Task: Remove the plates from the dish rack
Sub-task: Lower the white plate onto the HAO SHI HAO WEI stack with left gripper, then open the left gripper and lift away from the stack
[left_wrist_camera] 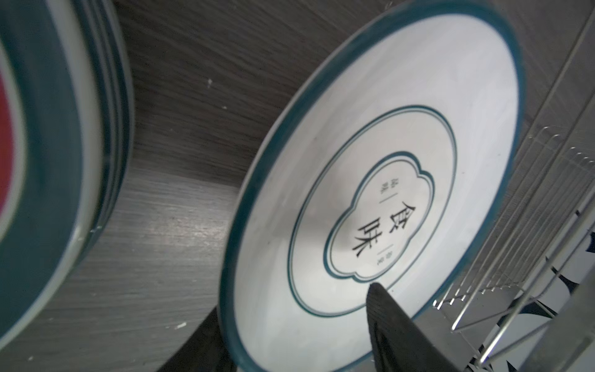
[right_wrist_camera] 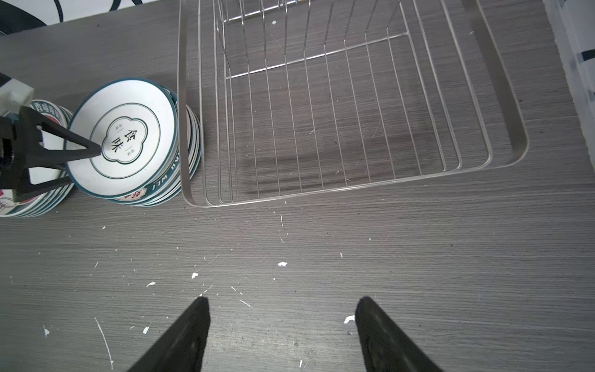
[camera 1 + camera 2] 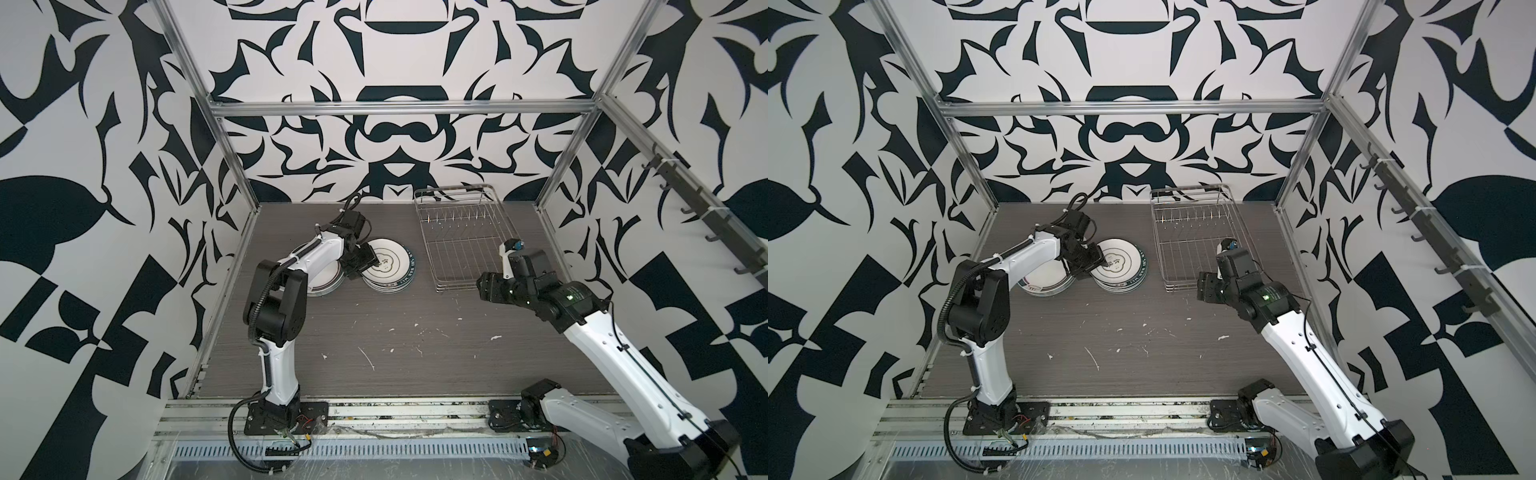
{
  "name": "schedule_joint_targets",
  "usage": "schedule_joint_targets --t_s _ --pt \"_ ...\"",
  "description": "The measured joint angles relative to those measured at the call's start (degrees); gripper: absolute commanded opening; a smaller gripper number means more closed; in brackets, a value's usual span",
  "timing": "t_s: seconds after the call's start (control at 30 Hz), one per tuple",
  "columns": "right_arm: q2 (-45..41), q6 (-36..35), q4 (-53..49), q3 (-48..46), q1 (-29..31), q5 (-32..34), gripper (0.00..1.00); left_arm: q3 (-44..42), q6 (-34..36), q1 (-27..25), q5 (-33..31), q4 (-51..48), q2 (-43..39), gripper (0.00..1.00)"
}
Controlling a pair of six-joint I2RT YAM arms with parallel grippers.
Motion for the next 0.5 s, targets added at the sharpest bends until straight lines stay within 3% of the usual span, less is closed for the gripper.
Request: schedule_joint_targets --t_s 0.5 --pt "0.0 -0.2 0.2 -0.4 -0.4 -0.7 0.76 1.8 0.3 -0.9 0.1 -2.1 1.0 0.64"
